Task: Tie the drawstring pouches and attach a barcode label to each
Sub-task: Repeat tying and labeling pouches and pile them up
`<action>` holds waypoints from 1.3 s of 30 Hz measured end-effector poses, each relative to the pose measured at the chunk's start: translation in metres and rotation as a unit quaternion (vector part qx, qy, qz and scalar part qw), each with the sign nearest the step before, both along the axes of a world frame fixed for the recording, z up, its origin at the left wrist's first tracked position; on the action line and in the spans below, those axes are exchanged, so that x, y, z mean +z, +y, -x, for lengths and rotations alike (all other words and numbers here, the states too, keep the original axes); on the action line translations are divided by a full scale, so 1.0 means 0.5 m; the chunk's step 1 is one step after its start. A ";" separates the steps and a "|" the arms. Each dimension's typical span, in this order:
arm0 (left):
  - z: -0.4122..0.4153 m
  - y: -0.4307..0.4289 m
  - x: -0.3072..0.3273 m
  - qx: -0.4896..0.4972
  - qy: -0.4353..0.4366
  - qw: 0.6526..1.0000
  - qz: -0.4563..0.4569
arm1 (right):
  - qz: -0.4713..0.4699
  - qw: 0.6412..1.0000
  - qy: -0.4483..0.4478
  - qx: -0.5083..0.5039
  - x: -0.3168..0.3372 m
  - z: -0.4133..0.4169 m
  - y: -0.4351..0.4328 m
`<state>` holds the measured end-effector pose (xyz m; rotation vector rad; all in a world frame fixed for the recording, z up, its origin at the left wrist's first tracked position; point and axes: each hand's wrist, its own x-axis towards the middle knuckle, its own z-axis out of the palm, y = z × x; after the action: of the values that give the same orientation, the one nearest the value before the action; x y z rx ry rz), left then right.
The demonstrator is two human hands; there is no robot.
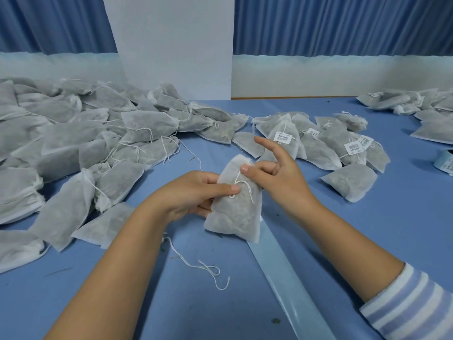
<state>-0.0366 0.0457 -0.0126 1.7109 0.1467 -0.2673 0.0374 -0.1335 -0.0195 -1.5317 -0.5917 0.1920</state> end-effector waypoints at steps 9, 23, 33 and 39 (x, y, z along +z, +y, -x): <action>0.010 0.032 0.014 -0.020 0.010 0.999 -0.037 | -0.017 1.000 0.008 0.015 -0.005 0.002 0.005; 0.007 0.056 0.011 0.093 -0.038 0.994 -0.049 | -0.044 0.996 -0.077 -0.020 0.010 0.004 -0.002; 0.004 0.028 0.006 0.063 -0.054 0.994 -0.069 | 0.011 0.998 0.032 0.054 0.008 0.015 0.007; 0.005 0.026 0.007 0.048 -0.058 0.995 -0.071 | 0.027 0.999 0.019 0.022 0.004 0.013 0.006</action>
<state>-0.0391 0.0587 -0.0091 1.8497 0.1654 -0.0869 0.0307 -0.1302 -0.0173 -1.5643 -0.5949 0.2725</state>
